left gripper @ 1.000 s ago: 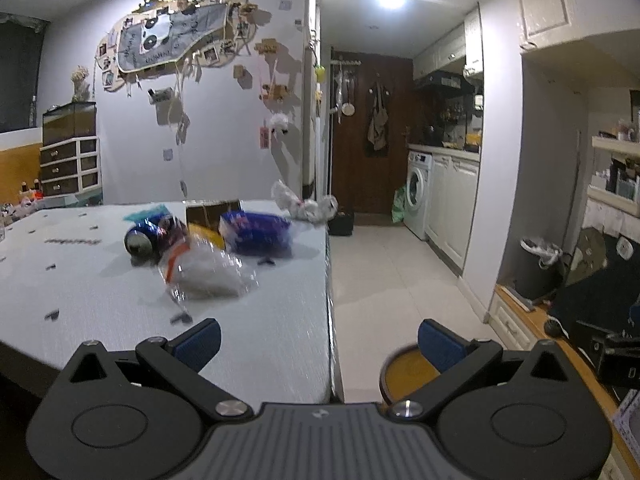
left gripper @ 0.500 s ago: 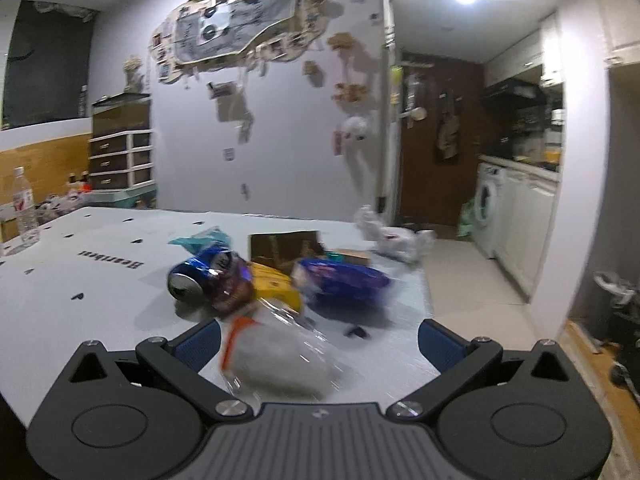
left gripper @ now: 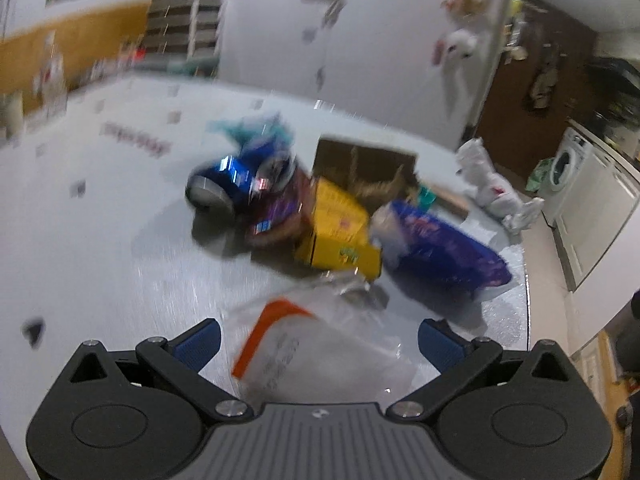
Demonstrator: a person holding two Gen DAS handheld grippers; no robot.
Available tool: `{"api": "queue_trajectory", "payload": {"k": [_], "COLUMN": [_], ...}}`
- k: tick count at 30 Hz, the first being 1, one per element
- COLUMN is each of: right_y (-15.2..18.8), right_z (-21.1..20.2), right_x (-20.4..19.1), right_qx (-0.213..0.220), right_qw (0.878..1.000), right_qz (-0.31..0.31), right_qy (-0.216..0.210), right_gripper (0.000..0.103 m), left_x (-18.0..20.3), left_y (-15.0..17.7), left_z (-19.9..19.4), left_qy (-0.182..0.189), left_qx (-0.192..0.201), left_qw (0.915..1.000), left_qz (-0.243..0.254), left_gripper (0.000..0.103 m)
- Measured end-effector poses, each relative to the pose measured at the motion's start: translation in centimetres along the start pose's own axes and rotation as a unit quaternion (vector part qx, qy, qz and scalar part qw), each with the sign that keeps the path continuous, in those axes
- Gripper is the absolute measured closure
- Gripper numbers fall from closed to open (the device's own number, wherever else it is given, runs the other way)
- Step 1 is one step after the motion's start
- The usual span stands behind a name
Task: Collect trash
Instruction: 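Grasp the clear plastic bag with the left tool while the right tool grasps the blue floral bag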
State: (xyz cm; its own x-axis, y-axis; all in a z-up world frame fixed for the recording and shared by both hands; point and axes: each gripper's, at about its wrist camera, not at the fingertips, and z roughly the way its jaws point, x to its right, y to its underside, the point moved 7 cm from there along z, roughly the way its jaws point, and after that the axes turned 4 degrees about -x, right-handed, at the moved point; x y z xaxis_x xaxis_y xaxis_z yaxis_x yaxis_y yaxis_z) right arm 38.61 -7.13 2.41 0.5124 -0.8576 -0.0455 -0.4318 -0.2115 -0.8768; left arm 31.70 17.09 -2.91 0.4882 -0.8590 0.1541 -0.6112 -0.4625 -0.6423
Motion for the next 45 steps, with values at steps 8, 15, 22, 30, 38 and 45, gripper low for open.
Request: {"api": "queue_trajectory", "payload": {"k": [8,15,22,30,38,45], "right_y": [-1.7,-3.1,-2.2,-0.4,-1.8,0.2], "right_z": [3.6,7.8,12.4,16.0,11.8,7.0], "right_x": [-2.9,-5.7,-10.4,-12.6,-11.2,-10.1], "right_qx": [-0.096,-0.148,-0.185,-0.255,-0.303,-0.368], "right_qw": [0.991,0.973,0.930,0.901,0.927,0.921], "right_qz": [-0.063,-0.155,-0.299,-0.339,-0.185,-0.039], "right_qy": [-0.062,-0.086,-0.102,-0.091,-0.118,-0.123], "right_gripper": [0.000,0.019,0.039,0.090,0.094,0.095], "left_x": [-1.7,-2.3,-2.2,-1.9,-1.4,-1.5], "left_y": [-1.8,-5.2,-6.7,-6.0,-5.2,-4.0], "left_z": [0.1,0.1,0.6,2.2,3.8,5.1], "left_qy": [0.029,0.080,0.194,0.218,0.275,0.318], "left_qx": [-0.041,-0.089,-0.114,-0.198,-0.268,-0.311], "left_qw": [0.9961,0.9927,0.9740,0.9461,0.9074,0.8838], "left_qz": [-0.073,-0.012,0.030,0.134,0.172,0.144], "left_gripper": [0.000,0.000,0.000,0.011,0.026,0.030]}}
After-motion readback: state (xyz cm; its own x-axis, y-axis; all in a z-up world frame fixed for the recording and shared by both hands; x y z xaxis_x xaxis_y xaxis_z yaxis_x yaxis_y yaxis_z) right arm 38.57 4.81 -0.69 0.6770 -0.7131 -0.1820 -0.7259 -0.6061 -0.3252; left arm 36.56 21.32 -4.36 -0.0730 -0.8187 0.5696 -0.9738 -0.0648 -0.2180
